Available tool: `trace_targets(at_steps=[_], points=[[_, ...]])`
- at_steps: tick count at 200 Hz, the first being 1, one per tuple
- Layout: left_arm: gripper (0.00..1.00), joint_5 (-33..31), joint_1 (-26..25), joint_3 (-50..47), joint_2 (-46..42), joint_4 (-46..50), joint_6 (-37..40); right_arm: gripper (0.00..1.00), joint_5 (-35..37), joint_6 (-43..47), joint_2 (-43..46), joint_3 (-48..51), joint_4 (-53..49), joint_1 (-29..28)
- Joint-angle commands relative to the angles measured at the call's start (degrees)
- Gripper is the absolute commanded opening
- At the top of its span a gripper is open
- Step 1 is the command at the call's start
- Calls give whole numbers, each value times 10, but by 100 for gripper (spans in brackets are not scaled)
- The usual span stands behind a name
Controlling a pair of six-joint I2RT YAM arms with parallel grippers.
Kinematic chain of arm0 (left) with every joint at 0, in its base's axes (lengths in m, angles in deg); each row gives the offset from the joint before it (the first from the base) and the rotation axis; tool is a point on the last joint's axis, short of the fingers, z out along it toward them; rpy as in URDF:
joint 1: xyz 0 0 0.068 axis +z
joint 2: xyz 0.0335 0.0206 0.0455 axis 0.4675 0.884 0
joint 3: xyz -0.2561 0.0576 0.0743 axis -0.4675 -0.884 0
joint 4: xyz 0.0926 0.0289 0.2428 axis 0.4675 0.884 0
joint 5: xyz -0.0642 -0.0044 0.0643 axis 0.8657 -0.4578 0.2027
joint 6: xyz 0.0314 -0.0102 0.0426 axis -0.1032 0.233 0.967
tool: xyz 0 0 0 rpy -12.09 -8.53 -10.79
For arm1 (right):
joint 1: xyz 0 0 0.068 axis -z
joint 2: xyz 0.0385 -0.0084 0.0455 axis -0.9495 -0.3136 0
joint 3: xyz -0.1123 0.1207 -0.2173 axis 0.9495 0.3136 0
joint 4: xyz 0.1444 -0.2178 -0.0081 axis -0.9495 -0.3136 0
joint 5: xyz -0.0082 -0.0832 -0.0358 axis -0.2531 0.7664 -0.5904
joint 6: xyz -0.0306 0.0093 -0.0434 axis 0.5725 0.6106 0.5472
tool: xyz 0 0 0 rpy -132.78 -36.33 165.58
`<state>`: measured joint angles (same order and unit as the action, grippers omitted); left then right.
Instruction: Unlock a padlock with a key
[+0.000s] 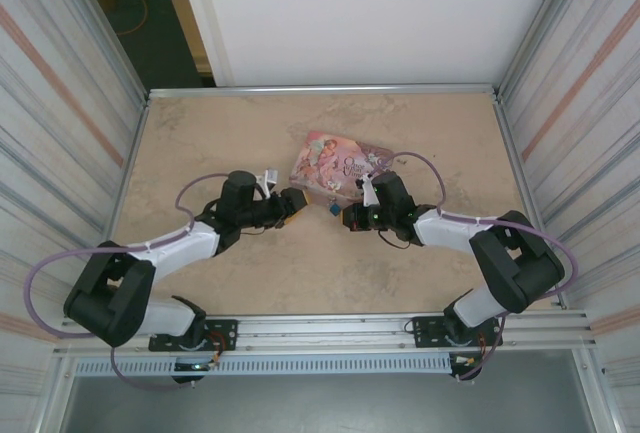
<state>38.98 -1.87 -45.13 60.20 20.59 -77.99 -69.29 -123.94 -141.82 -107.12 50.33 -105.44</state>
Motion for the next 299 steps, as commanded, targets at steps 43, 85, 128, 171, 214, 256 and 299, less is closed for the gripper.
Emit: trace_targets(at_steps=[43, 85, 128, 171, 214, 256, 299], points=[[54, -4, -13, -29, 45, -139, -89, 0, -29, -141, 11, -9, 4, -4], [52, -11, -22, -31, 74, -166, -95, 0, -24, -160, 8, -18, 7, -14], [51, -9, -28, -30, 99, -207, -103, 0, -29, -192, 6, -19, 24, -15], [50, -13, -32, -34, 119, -237, -117, 0, -31, -216, 6, -21, 40, -15], [50, -10, -33, -37, 145, -270, -139, 0, -33, -225, 2, -18, 45, -18], [49, 1, -34, -33, 185, -320, -168, 0, -28, -227, 3, -17, 45, -19], [48, 5, -40, -28, 218, -345, -190, 0, -27, -230, 2, -20, 46, -18]])
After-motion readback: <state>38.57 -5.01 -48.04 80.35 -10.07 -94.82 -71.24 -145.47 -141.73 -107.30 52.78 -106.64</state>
